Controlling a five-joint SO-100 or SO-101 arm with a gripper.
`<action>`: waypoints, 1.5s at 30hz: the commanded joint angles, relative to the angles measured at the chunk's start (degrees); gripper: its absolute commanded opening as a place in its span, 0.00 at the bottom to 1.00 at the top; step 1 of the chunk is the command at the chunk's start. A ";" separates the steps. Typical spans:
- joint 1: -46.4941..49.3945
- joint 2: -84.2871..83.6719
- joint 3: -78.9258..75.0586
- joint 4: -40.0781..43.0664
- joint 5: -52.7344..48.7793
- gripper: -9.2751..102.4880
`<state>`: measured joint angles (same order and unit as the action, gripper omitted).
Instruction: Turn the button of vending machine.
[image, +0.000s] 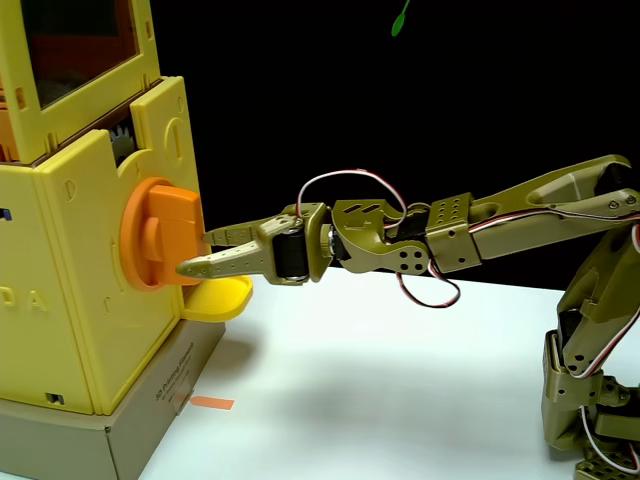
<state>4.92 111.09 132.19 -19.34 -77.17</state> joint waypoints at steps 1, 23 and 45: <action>1.32 -1.23 -4.48 -1.76 -0.97 0.42; 5.45 2.02 1.76 -1.32 1.93 0.39; 2.55 -5.98 -5.54 -6.50 3.25 0.35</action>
<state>8.09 105.47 130.52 -24.61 -74.36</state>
